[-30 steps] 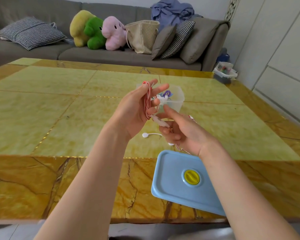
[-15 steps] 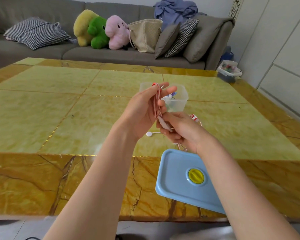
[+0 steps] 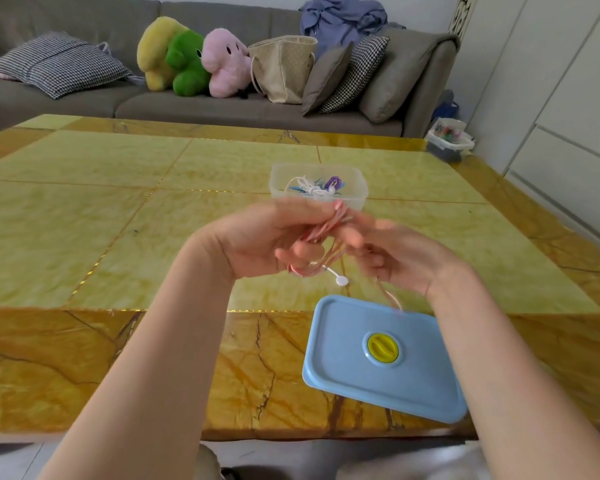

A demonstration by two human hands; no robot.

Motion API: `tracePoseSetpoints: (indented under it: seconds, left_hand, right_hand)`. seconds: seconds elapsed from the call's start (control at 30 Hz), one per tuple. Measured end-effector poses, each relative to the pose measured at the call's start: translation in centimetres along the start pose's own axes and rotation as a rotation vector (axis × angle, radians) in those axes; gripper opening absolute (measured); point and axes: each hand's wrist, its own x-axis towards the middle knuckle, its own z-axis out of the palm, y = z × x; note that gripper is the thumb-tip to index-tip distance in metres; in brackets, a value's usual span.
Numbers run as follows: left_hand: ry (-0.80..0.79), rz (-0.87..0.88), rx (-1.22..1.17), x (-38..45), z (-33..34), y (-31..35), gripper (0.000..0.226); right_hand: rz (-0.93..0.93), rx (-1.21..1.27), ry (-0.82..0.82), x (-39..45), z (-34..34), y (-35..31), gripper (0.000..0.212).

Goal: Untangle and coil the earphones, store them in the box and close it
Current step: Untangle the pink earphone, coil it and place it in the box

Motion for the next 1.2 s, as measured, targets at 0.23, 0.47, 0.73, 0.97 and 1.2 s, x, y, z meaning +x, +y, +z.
tracePoseSetpoints:
  seconds: [0.23,0.47,0.73,0.97,1.2]
  left_hand:
    - [0.217,-0.33,0.026,0.0,0.3,-1.0,0.032]
    - [0.452,-0.073,-0.205,1.3,-0.5,-1.1,0.026]
    - [0.615,0.366,-0.52,2.0,-1.3,-0.2,0.054]
    - [0.274,0.04,-0.237,1.0,-0.7,0.0,0.079]
    - [0.168,-0.33,0.203,1.0,0.1,-0.5,0.079]
  right_hand:
    - [-0.118,0.192,0.121,0.2,-0.7,-1.0,0.014]
    - [-0.236,0.159,0.098,0.1,0.7,-1.5,0.016]
    - [-0.036,-0.223,-0.104,-0.2,2.4,-0.4,0.025]
    - [0.06,-0.315,0.091,0.4,1.8,0.7,0.032]
    - [-0.015,-0.156,0.197,0.4,-0.1,-0.2,0.024]
